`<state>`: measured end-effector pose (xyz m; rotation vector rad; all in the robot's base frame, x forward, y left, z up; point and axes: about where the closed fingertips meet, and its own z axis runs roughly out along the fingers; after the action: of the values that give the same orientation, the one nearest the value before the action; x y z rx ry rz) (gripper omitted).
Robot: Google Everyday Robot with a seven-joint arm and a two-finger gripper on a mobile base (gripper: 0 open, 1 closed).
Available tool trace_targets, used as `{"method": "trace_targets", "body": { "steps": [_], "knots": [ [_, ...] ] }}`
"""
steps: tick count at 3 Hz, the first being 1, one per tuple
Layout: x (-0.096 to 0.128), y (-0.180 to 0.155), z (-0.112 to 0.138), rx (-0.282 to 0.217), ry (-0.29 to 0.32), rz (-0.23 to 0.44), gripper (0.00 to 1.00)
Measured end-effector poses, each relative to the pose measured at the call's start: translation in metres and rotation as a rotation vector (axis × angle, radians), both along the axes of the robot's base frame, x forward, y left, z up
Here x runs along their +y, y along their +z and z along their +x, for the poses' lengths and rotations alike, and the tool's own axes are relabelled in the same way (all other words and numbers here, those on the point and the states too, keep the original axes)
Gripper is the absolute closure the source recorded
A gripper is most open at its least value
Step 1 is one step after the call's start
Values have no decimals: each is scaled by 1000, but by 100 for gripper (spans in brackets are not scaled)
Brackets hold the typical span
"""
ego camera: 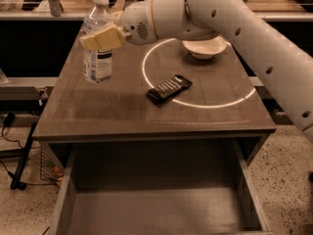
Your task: Place blue plastic bottle into top drawer
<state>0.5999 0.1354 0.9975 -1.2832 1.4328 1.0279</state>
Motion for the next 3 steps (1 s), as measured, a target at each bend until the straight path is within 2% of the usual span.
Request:
{"method": "trace_targets", "body": {
  "steps": [1, 2, 3],
  "knots": [
    [-14, -2, -67, -14, 96, 25, 100],
    [-52, -11, -112, -36, 92, 6, 100],
    [-96, -31, -174, -74, 53, -69, 100]
  ]
}}
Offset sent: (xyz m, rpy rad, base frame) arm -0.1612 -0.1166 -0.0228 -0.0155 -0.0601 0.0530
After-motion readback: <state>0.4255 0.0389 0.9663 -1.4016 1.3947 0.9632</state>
